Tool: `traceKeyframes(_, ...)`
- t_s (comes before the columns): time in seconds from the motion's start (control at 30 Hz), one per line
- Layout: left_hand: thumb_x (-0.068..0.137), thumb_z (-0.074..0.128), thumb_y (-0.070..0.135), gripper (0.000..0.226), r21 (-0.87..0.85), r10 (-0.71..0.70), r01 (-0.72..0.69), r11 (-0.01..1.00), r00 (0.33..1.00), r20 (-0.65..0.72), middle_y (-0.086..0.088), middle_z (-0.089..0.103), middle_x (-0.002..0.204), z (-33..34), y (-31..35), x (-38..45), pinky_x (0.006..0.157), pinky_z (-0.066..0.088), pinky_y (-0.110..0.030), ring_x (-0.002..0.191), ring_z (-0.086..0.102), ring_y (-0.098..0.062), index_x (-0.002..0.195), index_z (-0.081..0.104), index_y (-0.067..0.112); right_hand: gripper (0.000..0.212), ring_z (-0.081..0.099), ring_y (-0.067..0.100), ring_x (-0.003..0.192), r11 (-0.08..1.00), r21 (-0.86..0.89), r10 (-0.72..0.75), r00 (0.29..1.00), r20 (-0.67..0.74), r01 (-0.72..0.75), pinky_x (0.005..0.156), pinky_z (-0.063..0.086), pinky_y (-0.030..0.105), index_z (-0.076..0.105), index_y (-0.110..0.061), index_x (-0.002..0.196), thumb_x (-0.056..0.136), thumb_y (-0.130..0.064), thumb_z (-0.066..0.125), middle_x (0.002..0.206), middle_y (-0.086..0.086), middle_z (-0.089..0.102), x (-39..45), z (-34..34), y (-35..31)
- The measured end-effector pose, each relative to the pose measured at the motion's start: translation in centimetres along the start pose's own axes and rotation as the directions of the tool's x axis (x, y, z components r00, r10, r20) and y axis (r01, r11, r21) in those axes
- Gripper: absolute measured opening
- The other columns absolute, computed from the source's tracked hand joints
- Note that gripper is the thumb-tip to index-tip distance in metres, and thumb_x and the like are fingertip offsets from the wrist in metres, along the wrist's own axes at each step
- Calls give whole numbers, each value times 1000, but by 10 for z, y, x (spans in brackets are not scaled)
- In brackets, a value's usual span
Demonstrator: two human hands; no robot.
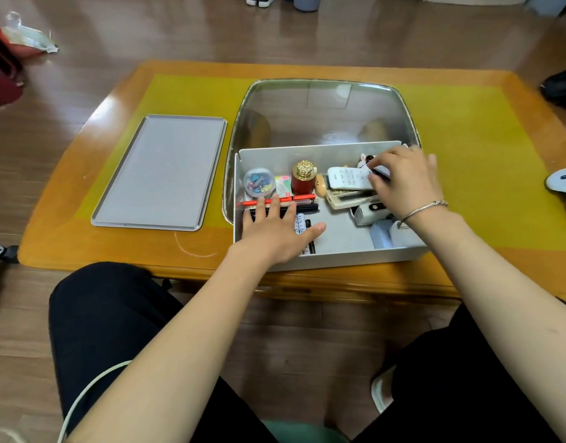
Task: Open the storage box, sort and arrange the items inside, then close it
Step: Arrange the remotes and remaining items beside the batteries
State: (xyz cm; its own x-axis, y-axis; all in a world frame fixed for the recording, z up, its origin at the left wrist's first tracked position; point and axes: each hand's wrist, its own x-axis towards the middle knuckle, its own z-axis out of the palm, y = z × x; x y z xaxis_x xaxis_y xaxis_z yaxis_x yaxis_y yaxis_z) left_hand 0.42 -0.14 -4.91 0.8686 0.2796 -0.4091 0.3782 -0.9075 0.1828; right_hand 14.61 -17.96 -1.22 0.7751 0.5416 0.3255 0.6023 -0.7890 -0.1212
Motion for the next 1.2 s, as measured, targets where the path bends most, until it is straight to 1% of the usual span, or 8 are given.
traceKeyframes(0.2, 93, 26, 67, 78, 7, 243, -246, 969, 952, -185, -5, -7, 161, -15, 43, 25, 117, 2, -48, 147, -8, -29, 153, -2, 27, 35, 48, 30, 112, 976, -85, 206, 976, 65, -200, 85, 32, 39, 60, -22, 116, 86, -39, 60, 118, 6, 60, -10, -8, 35)
traceKeyframes(0.33, 99, 33, 50, 69, 33, 282, -282, 959, 932, -227, -7, -1, 161, -25, 63, 50, 118, 7, -47, 147, -2, -29, 154, 1, 23, 40, 48, 30, 111, 970, -96, 230, 971, 69, -223, 85, 32, 39, 58, -23, 119, 86, -45, 57, 116, 7, 61, -15, -9, 40)
traceKeyframes(0.43, 101, 35, 42, 59, 98, 303, -287, 953, 904, -302, -11, 19, 157, -33, 67, 62, 113, 18, -48, 143, 17, -31, 153, 14, 22, 42, 47, 30, 110, 968, -105, 238, 968, 83, -229, 85, 32, 39, 58, -22, 118, 85, -49, 56, 114, 7, 62, -14, -8, 40)
traceKeyframes(0.53, 100, 38, 39, 51, 210, 336, -274, 939, 864, -375, -11, 39, 144, -40, 66, 69, 102, 27, -44, 130, 33, -31, 147, 30, 20, 45, 47, 28, 110, 967, -110, 241, 966, 90, -231, 83, 32, 38, 58, -23, 118, 84, -52, 57, 114, 7, 63, -11, -6, 38)
traceKeyframes(0.67, 99, 40, 40, 43, 290, 376, -285, 914, 865, -332, -10, 45, 135, -43, 63, 76, 97, 29, -41, 123, 38, -31, 135, 43, 17, 43, 48, 27, 108, 966, -120, 240, 967, 80, -230, 80, 31, 37, 59, -24, 115, 83, -53, 58, 109, 4, 65, -8, -5, 39)
traceKeyframes(0.87, 96, 46, 45, 46, 299, 402, -320, 899, 876, -268, -8, 48, 133, -44, 60, 84, 94, 28, -41, 121, 39, -29, 134, 43, 18, 41, 49, 27, 105, 962, -126, 255, 961, 102, -242, 78, 30, 36, 61, -24, 110, 79, -52, 62, 105, 4, 67, -3, -3, 38)
traceKeyframes(1.0, 94, 51, 42, 48, 291, 414, -334, 896, 866, -281, -9, 48, 132, -44, 59, 88, 93, 28, -40, 121, 39, -29, 135, 43, 17, 38, 49, 25, 104, 966, -45, 258, 964, 63, -255, 75, 26, 34, 63, -23, 108, 77, -44, 65, 105, 2, 66, -6, -5, 40)
traceKeyframes(1.2, 93, 56, 39, 49, 233, 402, -338, 912, 851, -337, -12, 47, 127, -39, 62, 86, 89, 29, -36, 115, 38, -28, 130, 44, 9, 31, 52, 20, 100, 961, 37, 275, 961, -40, -273, 70, 18, 31, 62, -25, 101, 76, -45, 66, 102, -4, 66, -18, -11, 44)
